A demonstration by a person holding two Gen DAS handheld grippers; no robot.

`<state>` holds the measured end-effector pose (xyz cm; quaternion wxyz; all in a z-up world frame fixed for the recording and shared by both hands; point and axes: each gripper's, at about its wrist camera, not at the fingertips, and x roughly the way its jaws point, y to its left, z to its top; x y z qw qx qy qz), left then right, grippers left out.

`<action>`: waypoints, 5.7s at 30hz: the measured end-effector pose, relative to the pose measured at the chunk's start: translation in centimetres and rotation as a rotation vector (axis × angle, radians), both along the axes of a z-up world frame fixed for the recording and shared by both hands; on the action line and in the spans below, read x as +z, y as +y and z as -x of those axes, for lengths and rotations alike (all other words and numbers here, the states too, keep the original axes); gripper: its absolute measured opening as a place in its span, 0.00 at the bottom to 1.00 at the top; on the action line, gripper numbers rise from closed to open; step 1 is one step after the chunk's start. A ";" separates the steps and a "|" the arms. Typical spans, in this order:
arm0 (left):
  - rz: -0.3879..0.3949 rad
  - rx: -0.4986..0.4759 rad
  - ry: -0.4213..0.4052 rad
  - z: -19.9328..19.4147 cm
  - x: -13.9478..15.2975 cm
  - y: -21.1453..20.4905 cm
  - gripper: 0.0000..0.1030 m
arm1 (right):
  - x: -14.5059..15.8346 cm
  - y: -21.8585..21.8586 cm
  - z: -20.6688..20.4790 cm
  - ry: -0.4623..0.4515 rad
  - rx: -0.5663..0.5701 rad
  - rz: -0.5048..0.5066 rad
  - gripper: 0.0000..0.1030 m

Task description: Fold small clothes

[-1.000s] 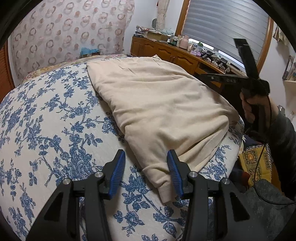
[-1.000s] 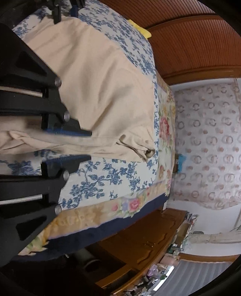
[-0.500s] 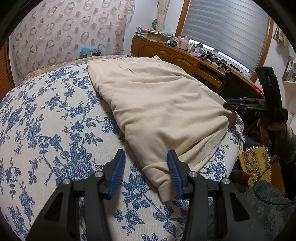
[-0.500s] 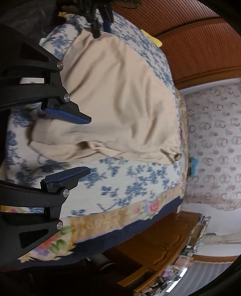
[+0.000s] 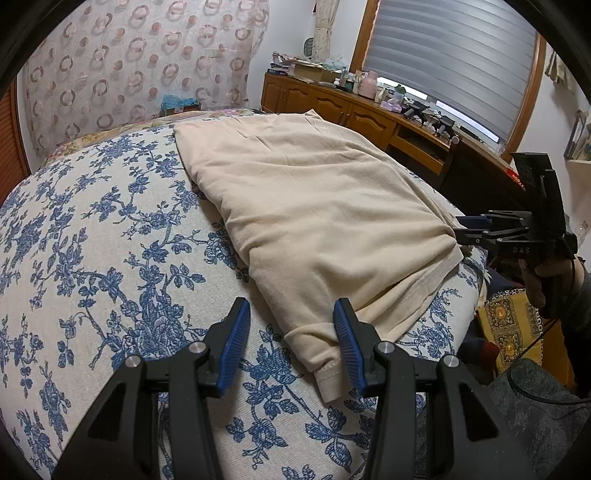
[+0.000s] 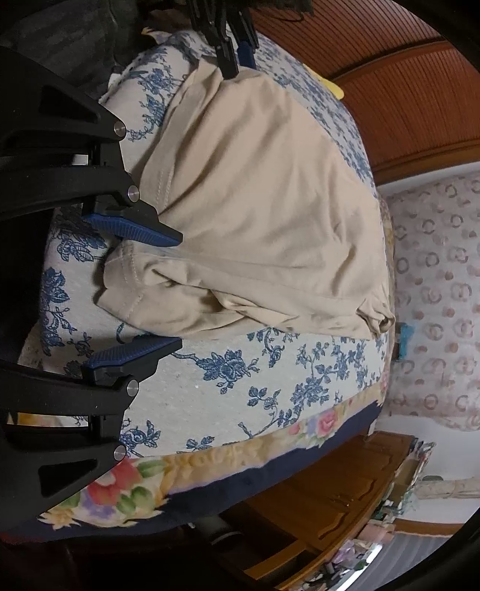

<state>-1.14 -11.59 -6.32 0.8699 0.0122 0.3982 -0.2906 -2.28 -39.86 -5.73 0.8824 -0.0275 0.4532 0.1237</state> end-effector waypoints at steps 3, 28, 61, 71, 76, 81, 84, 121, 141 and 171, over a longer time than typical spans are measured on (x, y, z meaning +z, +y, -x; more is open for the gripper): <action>-0.003 -0.001 -0.001 -0.1 0.0 0.0 0.44 | 0.0 0.2 0.3 -0.001 0.009 -0.005 0.49; 0.071 -0.091 -0.012 0.2 2.2 0.0 0.02 | 4.5 0.9 1.0 -0.184 0.107 -0.164 0.05; 0.022 0.104 -0.081 -25.0 7.0 0.3 0.02 | 7.9 -0.8 -22.5 -0.257 0.063 -0.194 0.05; -0.031 0.053 -0.021 -25.7 4.9 0.2 0.15 | 4.9 -0.8 -24.5 -0.196 0.033 -0.133 0.19; -0.046 0.060 -0.044 -25.2 5.4 1.6 0.39 | 6.0 -1.5 -24.4 -0.229 -0.003 -0.103 0.33; -0.034 0.035 0.018 -24.7 3.6 3.0 0.42 | 6.0 -1.7 -23.8 -0.218 0.032 -0.081 0.44; -0.052 0.020 0.054 -24.8 2.3 2.8 0.43 | 5.3 -1.5 -23.6 -0.193 0.059 -0.069 0.45; -0.035 0.071 0.028 -30.4 2.5 1.9 0.46 | 6.5 -3.8 -27.9 -0.212 -0.044 -0.084 0.43; -0.028 0.032 0.030 -29.6 3.1 0.6 0.46 | 3.4 7.0 -28.8 -0.095 0.387 0.074 0.44; -0.048 0.045 0.093 -29.5 1.4 -0.3 0.47 | 1.8 -1.5 -27.7 0.022 -0.040 -0.083 0.64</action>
